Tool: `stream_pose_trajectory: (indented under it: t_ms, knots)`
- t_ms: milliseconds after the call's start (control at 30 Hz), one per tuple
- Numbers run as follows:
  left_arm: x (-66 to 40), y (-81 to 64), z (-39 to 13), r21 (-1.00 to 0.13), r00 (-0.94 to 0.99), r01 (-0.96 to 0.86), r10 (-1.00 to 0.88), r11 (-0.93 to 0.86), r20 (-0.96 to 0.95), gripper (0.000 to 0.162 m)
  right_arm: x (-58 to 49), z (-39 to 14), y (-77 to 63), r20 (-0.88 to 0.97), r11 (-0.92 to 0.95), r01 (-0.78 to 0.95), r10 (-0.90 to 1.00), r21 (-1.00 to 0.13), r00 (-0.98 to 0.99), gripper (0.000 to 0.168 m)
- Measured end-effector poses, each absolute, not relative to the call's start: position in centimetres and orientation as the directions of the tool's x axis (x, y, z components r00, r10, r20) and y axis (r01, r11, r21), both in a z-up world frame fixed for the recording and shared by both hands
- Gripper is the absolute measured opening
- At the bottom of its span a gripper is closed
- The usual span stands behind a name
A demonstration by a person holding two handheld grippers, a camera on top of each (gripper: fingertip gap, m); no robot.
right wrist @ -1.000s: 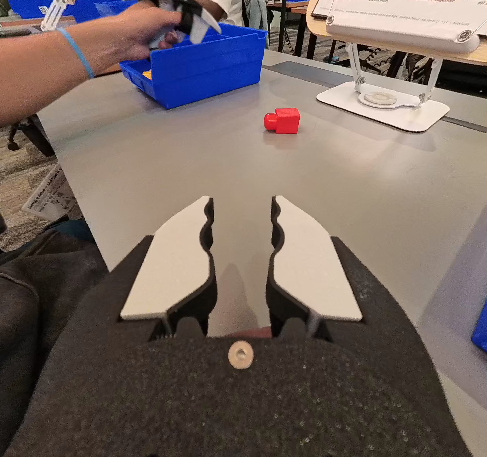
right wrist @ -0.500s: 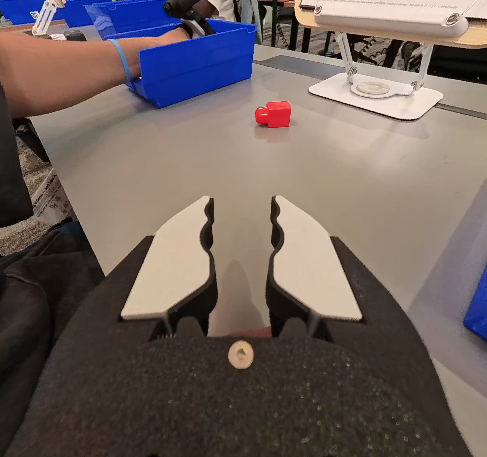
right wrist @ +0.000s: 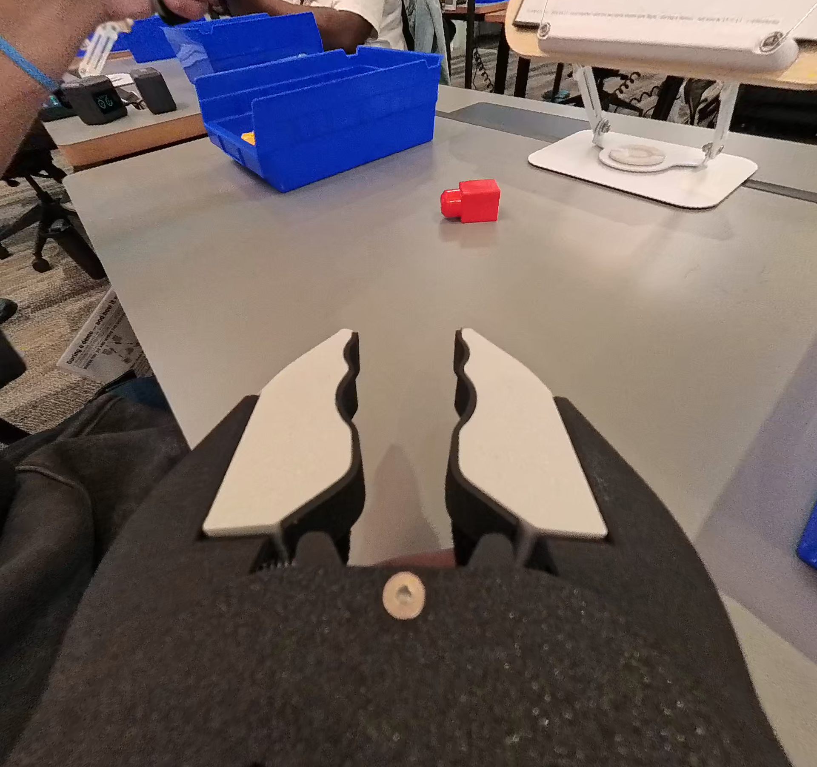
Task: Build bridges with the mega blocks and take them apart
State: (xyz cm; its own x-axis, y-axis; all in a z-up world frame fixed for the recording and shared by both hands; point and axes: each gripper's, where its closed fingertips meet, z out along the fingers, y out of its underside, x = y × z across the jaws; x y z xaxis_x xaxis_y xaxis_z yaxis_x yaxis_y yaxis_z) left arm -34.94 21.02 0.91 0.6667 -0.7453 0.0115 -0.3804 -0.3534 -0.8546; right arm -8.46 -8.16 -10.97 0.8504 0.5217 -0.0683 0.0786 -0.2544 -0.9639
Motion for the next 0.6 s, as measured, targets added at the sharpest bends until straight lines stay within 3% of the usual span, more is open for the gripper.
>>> stream_pose_trajectory:
  t_ms: [200, 367, 600]
  knots:
    - [-25.8, 13.2, -6.1, -0.735, 0.489, -0.621, -0.867, -0.272, -0.092, 0.068, -8.1, -10.5, -8.3, -0.049, -0.237, 0.085, 0.507, -0.968, 0.861, 0.041]
    - [-19.2, 9.7, -14.2, -0.629, 0.378, -0.720, -0.926, -0.295, 0.001, 0.068, -7.5, -10.3, -8.4, -0.050, -0.232, 0.076, 0.492, -0.970, 0.869, 0.041]
    - [-14.3, 9.2, -18.1, -0.541, 0.323, -0.797, -0.946, -0.269, -0.006, 0.068, -7.3, -10.1, -8.7, -0.048, -0.228, 0.073, 0.485, -0.971, 0.873, 0.040]
